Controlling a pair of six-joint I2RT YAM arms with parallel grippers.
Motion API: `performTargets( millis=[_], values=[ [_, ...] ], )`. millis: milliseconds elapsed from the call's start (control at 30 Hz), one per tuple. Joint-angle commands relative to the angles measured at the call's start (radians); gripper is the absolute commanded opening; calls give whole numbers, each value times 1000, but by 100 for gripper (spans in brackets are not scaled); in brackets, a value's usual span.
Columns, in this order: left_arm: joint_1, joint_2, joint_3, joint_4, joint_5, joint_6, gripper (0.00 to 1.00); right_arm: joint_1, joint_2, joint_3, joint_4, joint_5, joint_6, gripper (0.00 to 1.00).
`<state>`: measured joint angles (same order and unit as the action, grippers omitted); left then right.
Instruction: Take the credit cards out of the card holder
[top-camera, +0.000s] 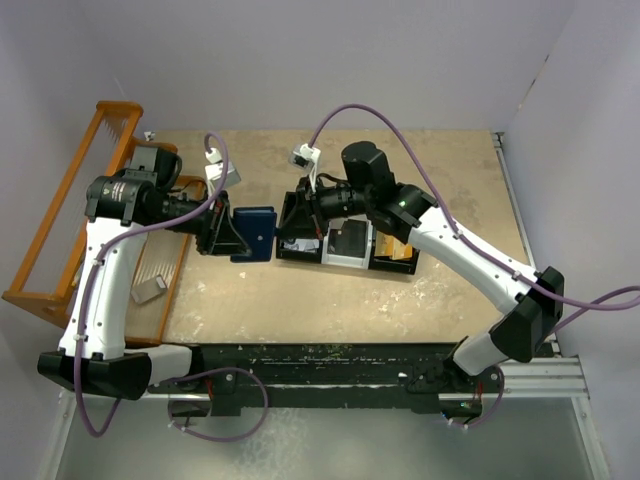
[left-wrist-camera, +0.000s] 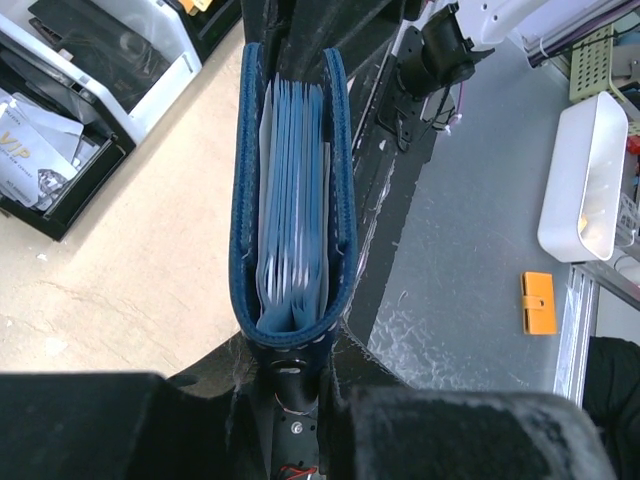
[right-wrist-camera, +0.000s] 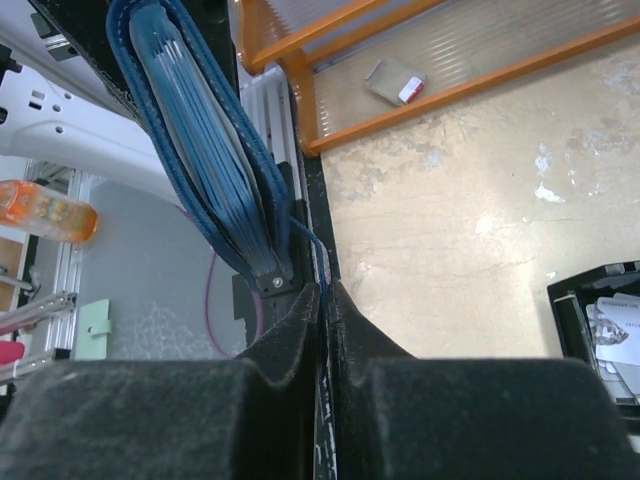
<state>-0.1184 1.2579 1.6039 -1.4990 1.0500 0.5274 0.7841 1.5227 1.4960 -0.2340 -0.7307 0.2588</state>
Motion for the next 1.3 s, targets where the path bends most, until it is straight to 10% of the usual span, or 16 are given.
performTargets(
  millis=[0, 200, 400, 667, 933, 1267],
  values=[
    [0, -1, 51, -15, 75, 52, 0, 0, -31, 1, 48, -46, 10, 5],
    [0, 5, 59, -22, 97, 64, 0, 0, -23, -28, 129, -94, 24, 29],
    [0, 16, 75, -47, 117, 83, 0, 1, -10, -27, 158, -134, 41, 31],
    [0, 19, 73, -25, 107, 86, 2, 3, -16, -41, 183, -108, 72, 0],
    [0, -65, -63, 383, -219, -178, 95, 9, -71, -75, 90, 275, 209, 0],
    [0, -88, -146, 464, -232, -201, 99, 145, -60, 54, -208, 744, 189, 0]
  ],
)
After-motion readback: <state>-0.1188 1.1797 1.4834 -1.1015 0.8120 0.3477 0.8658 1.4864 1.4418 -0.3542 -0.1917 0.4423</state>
